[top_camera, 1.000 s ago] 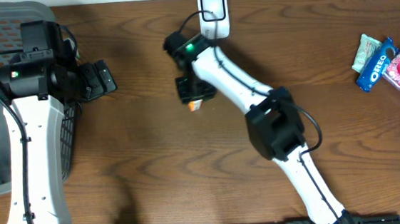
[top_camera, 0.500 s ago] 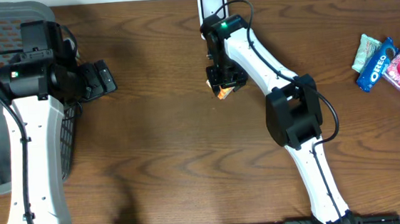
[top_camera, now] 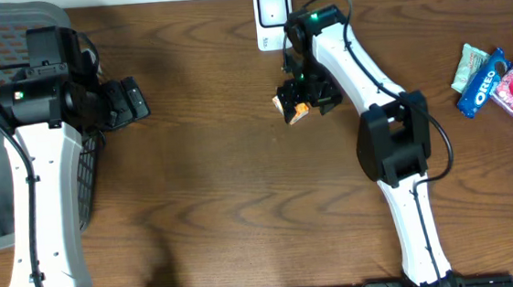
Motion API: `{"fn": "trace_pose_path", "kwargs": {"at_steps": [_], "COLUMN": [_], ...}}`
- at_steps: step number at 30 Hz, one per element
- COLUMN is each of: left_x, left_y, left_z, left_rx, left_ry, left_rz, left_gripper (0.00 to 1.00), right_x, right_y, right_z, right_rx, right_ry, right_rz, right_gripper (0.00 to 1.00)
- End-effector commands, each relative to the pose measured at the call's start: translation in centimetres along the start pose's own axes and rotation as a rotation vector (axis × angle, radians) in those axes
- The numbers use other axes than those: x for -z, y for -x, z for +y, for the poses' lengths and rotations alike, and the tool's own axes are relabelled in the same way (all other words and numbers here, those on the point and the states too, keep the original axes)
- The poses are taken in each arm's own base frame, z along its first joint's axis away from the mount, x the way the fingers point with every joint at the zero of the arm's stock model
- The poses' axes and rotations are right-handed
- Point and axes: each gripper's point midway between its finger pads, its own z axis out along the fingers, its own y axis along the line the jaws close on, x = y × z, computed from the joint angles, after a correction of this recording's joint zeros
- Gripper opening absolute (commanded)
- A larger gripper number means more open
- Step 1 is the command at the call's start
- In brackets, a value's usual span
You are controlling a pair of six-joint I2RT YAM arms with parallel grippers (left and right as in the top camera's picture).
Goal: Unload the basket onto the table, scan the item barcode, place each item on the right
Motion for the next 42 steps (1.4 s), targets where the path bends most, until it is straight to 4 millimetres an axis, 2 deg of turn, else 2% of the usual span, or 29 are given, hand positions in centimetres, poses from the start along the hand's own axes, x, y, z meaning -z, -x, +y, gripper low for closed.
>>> {"fn": "trace_pose_path", "kwargs": {"at_steps": [1, 4, 8, 9, 13, 18, 21, 23, 26, 29, 31, 33, 35, 38, 41, 42], "left_x": [0.1, 0.1, 0.1, 0.1, 0.1, 0.1, 0.1, 0.1, 0.1, 0.1, 0.1, 0.1, 0.1, 0.1, 0.1, 0.1], "left_y": [0.0, 0.0, 0.0, 0.0, 0.0, 0.0, 0.0, 0.0, 0.0, 0.0, 0.0, 0.0, 0.0, 0.0, 0.0, 0.0], "left_z": [0.2, 0.2, 0.2, 0.2, 0.2, 0.2, 0.2, 0.2, 0.2, 0.2, 0.2, 0.2, 0.2, 0.2, 0.2, 0.2], "left_rx": [-0.003, -0.003, -0.003, -0.003, -0.003, -0.003, -0.003, -0.003, -0.003, -0.003, -0.003, -0.003, -0.003, -0.003, -0.003, -0.003], "left_ry": [0.010, 0.010, 0.010, 0.010, 0.010, 0.010, 0.010, 0.010, 0.010, 0.010, 0.010, 0.010, 0.010, 0.010, 0.010, 0.010], "left_rz": [-0.002, -0.002, -0.002, -0.002, -0.002, -0.002, -0.002, -0.002, -0.002, -0.002, -0.002, -0.002, -0.002, -0.002, -0.002, -0.002], "left_gripper": [0.98, 0.98, 0.98, 0.98, 0.98, 0.98, 0.98, 0.98, 0.98, 0.98, 0.98, 0.98, 0.98, 0.98, 0.98, 0.98], "right_x": [5.1, 5.6, 3.6, 2.5, 0.6, -1.0, -2.1, -2.6, -2.5, -2.7, -3.2, -4.6, -5.7, -7.4, -7.6, -7.4], "right_y": [1.2, 2.7, 3.9, 4.3, 4.6, 4.9, 4.9, 4.6, 4.2, 4.0, 3.9, 3.5, 3.3, 2.8, 2.5, 2.5], "right_z": [0.1, 0.1, 0.2, 0.5, 1.5, 1.5, 1.2, 1.3, 2.3, 3.0, 3.1, 2.9, 2.8, 2.9, 3.7, 4.1], "right_rx": [0.045, 0.112, 0.144, 0.141, 0.136, 0.131, 0.122, 0.108, 0.109, 0.112, 0.112, 0.086, 0.052, 0.008, 0.002, -0.005], "right_ry": [-0.035, -0.037, -0.001, 0.045, 0.153, 0.175, 0.175, 0.187, 0.250, 0.287, 0.287, 0.287, 0.288, 0.311, 0.361, 0.388], "right_rz": [-0.174, -0.235, -0.227, -0.213, -0.180, -0.154, -0.132, -0.111, -0.098, -0.089, -0.083, -0.058, -0.040, -0.016, -0.004, -0.002], "right_gripper": [0.87, 0.77, 0.58, 0.53, 0.51, 0.45, 0.35, 0.23, 0.15, 0.15, 0.18, 0.24, 0.24, 0.15, 0.02, 0.01]}}
